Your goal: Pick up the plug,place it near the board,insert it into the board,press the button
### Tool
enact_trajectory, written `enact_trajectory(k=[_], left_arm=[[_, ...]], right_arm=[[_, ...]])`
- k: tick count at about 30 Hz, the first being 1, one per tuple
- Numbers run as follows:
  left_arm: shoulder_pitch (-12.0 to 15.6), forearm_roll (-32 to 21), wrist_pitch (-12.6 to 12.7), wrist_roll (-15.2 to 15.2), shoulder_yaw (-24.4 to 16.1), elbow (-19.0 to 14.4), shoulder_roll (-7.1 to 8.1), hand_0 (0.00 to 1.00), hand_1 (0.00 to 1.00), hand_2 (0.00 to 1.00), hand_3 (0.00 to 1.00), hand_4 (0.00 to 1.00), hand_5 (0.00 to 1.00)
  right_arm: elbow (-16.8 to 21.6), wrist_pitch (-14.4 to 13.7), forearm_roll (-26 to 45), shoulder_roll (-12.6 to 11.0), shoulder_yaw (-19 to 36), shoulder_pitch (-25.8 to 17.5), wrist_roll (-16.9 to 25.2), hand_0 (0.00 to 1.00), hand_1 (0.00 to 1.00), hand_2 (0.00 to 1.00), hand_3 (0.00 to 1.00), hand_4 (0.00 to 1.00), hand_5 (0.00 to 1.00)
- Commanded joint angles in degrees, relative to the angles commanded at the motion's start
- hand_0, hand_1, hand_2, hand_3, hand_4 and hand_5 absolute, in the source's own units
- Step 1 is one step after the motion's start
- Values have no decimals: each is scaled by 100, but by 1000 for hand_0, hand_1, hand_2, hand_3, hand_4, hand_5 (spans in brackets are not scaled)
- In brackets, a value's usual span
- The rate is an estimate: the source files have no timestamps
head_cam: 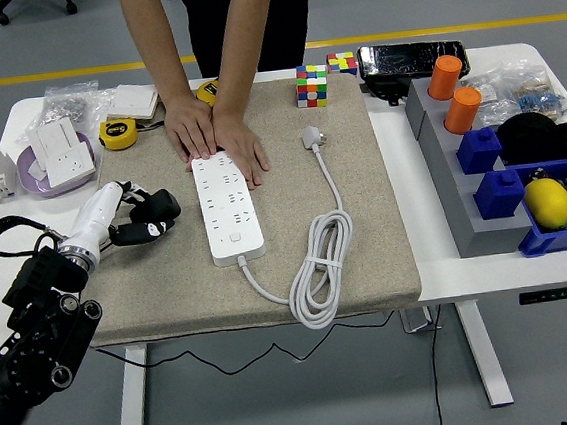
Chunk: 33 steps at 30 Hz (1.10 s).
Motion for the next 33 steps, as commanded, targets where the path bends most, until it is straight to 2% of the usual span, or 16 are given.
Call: enact_trajectory(k=[1, 2, 8, 9, 13, 14, 18, 19, 20, 22, 25, 26, 32, 33], left_arm=[[0, 3, -4, 3, -1, 5, 0, 858, 825, 660, 514, 852, 198], [0, 4, -5, 4, 0, 9, 2, 865, 866, 763, 644, 953, 248], [8, -64, -24, -12, -37, 3, 1, 865, 866, 763, 644, 953, 248], [-1, -116, -51, -28, -54, 11, 0, 893, 910, 807, 773, 998, 414], [-12, -206, -111, -70, -74, 5, 5, 893, 910, 807, 773, 998, 414], [-13, -222, -132, -76, -80, 3, 5, 926, 939, 837, 812, 998, 558], [19, -453, -278, -114, -144, -65, 1, 926, 939, 837, 812, 998, 558], [71, -662, -342, -134, -233, -155, -20, 926, 939, 837, 812, 998, 558], [91, -756, -359, -141, -266, -190, -29, 977, 989, 889, 874, 998, 993], [192, -1172, -378, -200, -364, -326, -67, 977, 989, 889, 874, 998, 993], [333, -1895, -399, -333, -289, -480, -69, 977, 989, 889, 874, 998, 993], [395, -2081, -399, -395, -254, -556, -67, 998, 998, 991, 984, 998, 998], [729, -3534, -358, -876, -422, -1138, -147, 998, 998, 991, 984, 998, 998], [790, -3794, -341, -984, -490, -1252, -153, 998, 998, 949, 935, 998, 998]], right_arm=[[0, 0, 4, 1, -5, 1, 1, 830, 759, 756, 785, 998, 850], [0, -1, 7, 2, -9, 1, 2, 830, 759, 756, 785, 998, 850], [0, -1, 4, -2, -7, 0, -5, 830, 759, 756, 785, 998, 850], [0, -1, 4, -3, -12, 3, -8, 830, 759, 756, 785, 998, 850], [0, -1, 11, -2, -22, 11, -7, 830, 759, 756, 785, 998, 850], [0, -1, 9, -1, -18, 12, -9, 829, 759, 756, 785, 998, 849], [0, -3, 14, 1, -18, 7, -9, 829, 759, 756, 785, 998, 849], [0, -1, 6, 5, -12, 3, -11, 829, 759, 756, 785, 998, 849], [0, -1, 4, 6, -12, 2, -11, 829, 759, 756, 785, 998, 849], [0, -4, 12, 9, -20, -1, -5, 829, 759, 756, 785, 998, 849], [0, 2, -1, 14, -33, -3, -6, 829, 759, 756, 785, 998, 849], [0, 0, -2, 17, -28, 1, -5, 829, 759, 756, 785, 998, 848], [0, -1, 5, 21, -32, 24, -3, 829, 759, 756, 785, 998, 848], [0, -2, 2, 23, -25, 25, -6, 829, 759, 756, 785, 998, 849]])
